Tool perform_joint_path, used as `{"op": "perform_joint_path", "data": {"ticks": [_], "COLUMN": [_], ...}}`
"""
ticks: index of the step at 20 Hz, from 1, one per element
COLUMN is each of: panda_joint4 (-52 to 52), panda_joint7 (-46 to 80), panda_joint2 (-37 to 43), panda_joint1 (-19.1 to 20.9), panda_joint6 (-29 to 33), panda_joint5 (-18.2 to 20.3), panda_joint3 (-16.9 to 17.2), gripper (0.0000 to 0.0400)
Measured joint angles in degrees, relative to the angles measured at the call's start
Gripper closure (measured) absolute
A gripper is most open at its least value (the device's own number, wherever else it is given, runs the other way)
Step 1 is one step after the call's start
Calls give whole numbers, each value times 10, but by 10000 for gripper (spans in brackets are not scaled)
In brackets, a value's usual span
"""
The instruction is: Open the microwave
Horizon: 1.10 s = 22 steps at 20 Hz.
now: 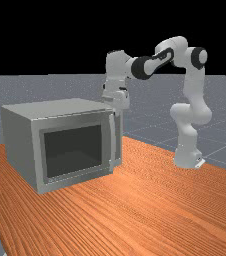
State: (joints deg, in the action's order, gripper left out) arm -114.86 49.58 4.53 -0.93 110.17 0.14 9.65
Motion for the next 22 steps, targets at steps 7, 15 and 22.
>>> {"op": "perform_joint_path", "data": {"ticks": [7, 15, 22], "panda_joint4": [19, -11, -43], "panda_joint7": [3, 41, 103], "panda_joint2": [36, -14, -2], "panda_joint1": [35, 39, 20], "panda_joint6": [53, 166, 240], "panda_joint5": [0, -80, -151], "panda_joint3": [38, 52, 78], "gripper": [400, 397, 380]}}
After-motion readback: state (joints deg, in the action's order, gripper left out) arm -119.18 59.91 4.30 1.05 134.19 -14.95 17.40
